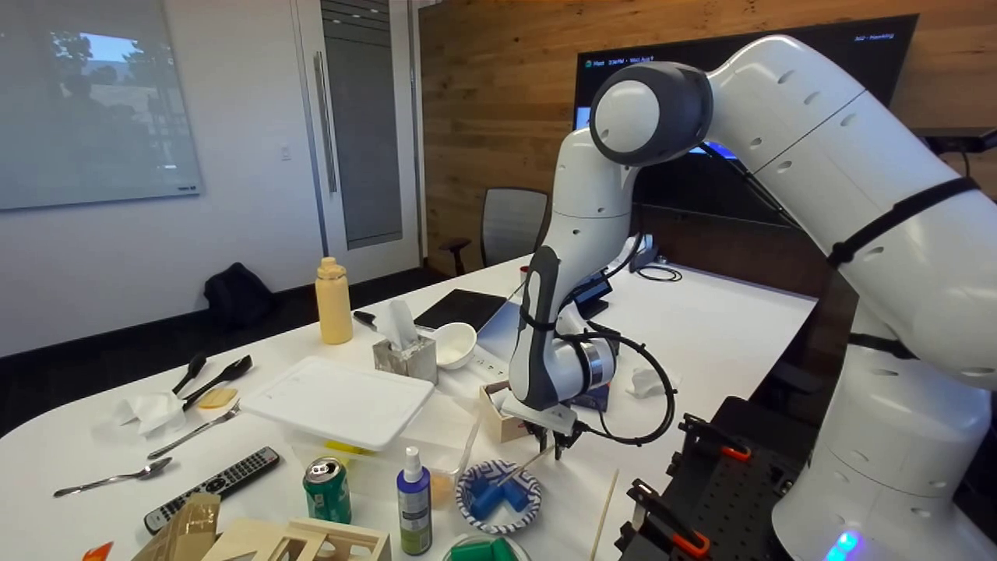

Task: Stir the bowl with the straw

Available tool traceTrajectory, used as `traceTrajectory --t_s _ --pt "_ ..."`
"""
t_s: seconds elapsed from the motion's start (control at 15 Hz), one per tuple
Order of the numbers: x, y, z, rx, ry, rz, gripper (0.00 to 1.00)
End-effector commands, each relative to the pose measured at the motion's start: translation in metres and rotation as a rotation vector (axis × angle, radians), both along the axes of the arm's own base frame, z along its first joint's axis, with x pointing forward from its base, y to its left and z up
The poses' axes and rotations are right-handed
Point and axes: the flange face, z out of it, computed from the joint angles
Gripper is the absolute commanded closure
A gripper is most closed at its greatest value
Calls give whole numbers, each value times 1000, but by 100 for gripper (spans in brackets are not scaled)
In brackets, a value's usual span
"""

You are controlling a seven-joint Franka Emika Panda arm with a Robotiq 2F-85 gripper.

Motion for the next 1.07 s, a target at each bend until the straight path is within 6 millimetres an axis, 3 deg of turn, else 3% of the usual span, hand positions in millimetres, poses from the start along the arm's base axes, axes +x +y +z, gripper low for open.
traceTrajectory --t_s 0.0,0.4,0.8,1.0 --pt "-1 3 2 -24 -16 -20 97" --pt "-3 8 15 -67 -18 7 98" --pt "0 31 69 -249 -80 84 98" --pt "1 57 95 -336 -135 136 98"
